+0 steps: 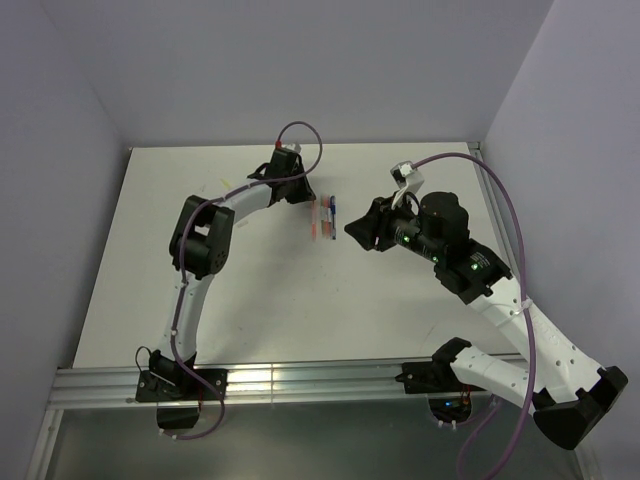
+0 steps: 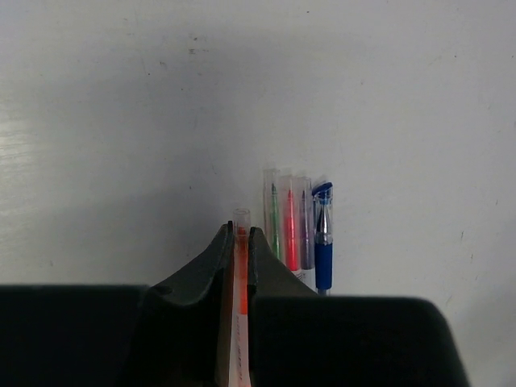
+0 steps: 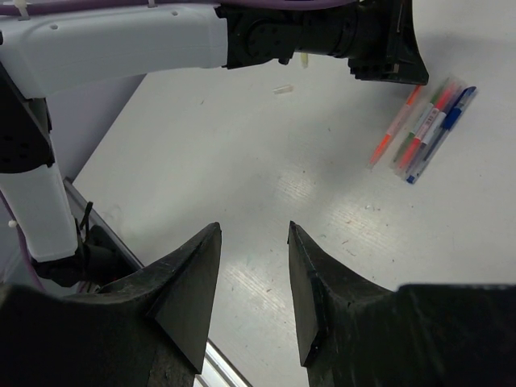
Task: Insert the pens into the pen caps
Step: Place the pen at the center of the board.
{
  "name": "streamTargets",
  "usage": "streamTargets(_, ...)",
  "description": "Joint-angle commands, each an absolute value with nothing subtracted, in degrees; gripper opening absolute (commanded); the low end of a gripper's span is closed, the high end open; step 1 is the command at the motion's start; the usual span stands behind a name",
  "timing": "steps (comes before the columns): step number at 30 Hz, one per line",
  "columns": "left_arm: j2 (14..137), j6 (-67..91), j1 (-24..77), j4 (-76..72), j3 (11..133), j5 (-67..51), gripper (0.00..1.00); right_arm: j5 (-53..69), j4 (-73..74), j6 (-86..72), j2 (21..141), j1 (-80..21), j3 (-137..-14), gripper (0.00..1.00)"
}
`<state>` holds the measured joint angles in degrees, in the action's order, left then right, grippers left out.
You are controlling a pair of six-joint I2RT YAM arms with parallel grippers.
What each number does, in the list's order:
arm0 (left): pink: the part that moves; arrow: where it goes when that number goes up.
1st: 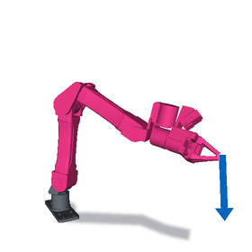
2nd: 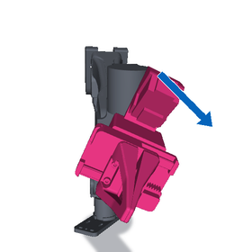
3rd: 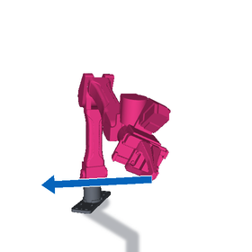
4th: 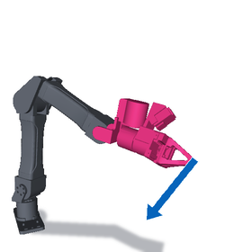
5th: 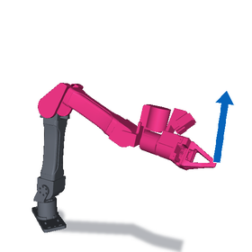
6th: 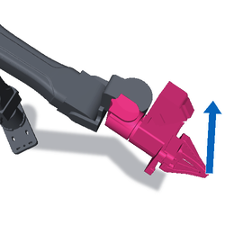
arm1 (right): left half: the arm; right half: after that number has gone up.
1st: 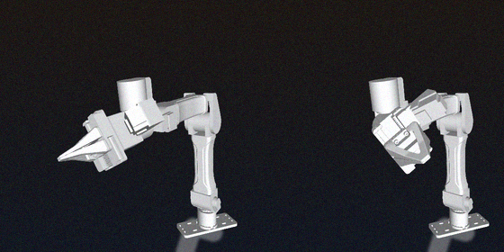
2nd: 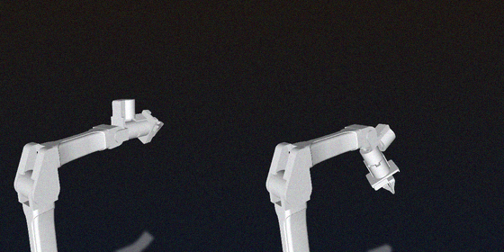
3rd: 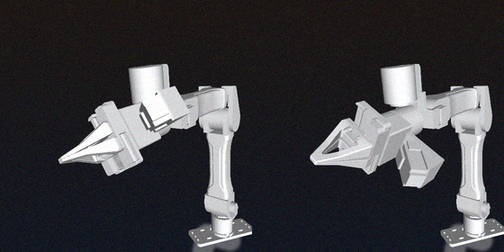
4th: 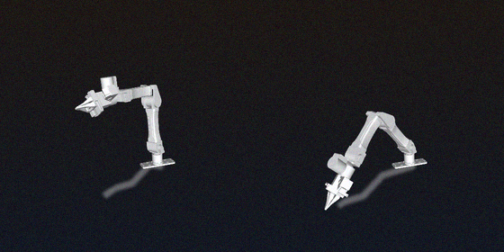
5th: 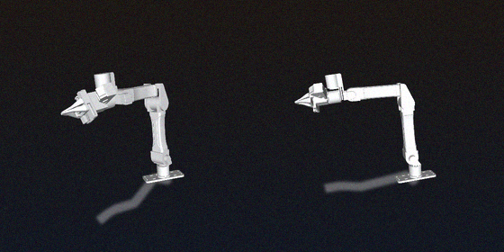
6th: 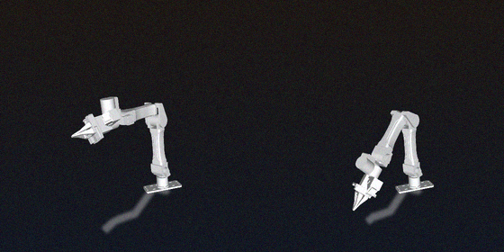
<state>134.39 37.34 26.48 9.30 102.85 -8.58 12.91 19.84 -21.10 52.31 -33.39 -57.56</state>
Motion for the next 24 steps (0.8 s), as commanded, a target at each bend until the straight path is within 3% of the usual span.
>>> streamTargets(1, 135.3, 38.3, 26.3, 6.9, 106.8, -10.7, 0.0, 11.9, 19.4, -20.1, 52.0, -33.3, -58.2, 0.47)
streamTargets(14, 133.1, 38.2, 26.1, 4.9, 104.5, -10.6, 0.24, 12.3, 19.2, -20.0, 51.8, -33.3, -57.6, 0.47)
streamTargets(24, 128.9, 36.7, 25.3, 6.1, 103.8, -8.6, 0.25, 12.6, 19.0, -19.9, 51.4, -33.3, -57.3, 0.47)
